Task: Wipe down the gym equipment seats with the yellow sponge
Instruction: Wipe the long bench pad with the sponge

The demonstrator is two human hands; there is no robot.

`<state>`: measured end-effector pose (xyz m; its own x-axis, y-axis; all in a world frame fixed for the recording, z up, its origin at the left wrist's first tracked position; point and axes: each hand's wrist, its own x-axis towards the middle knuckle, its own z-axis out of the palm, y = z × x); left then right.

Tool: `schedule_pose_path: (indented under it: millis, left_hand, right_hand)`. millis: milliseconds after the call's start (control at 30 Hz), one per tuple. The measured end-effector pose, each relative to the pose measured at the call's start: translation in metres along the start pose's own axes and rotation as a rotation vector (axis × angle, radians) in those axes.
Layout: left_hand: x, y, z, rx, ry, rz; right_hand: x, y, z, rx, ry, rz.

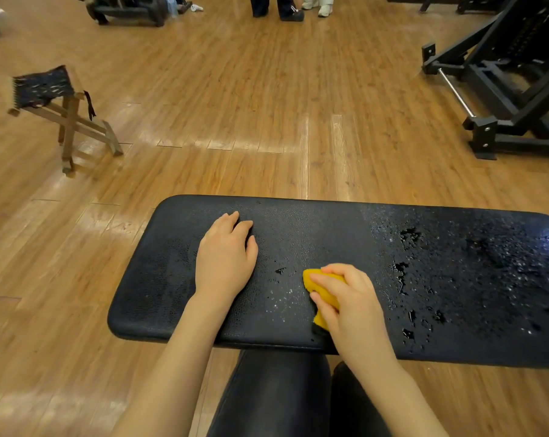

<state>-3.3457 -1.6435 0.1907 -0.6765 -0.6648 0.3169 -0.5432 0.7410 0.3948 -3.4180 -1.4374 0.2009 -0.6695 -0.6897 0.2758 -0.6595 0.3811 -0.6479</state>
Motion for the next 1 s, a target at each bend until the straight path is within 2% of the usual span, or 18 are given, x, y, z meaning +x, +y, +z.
schedule_pose_path:
  millis: [200,300,500,833,1000]
  left_hand:
    - [0.000,-0.001,0.000,0.014,0.018,0.027]
    - [0.000,0.000,0.000,0.020,0.019,0.029]
    - [0.001,-0.001,-0.001,0.012,0.016,0.043]
    - [0.002,-0.002,-0.003,0.025,-0.019,0.057]
    - [-0.004,-0.011,-0.015,0.094,-0.217,0.112]
  right_hand:
    - [0.055,-0.014,0.020,-0.068,-0.067,0.045]
    - [0.051,-0.016,0.020,-0.091,-0.048,0.033]
    - [0.000,-0.016,0.013,0.044,-0.019,0.003]
    - [0.050,-0.016,0.032,-0.082,-0.048,-0.024]
    - [0.001,-0.025,0.017,0.035,-0.004,-0.046]
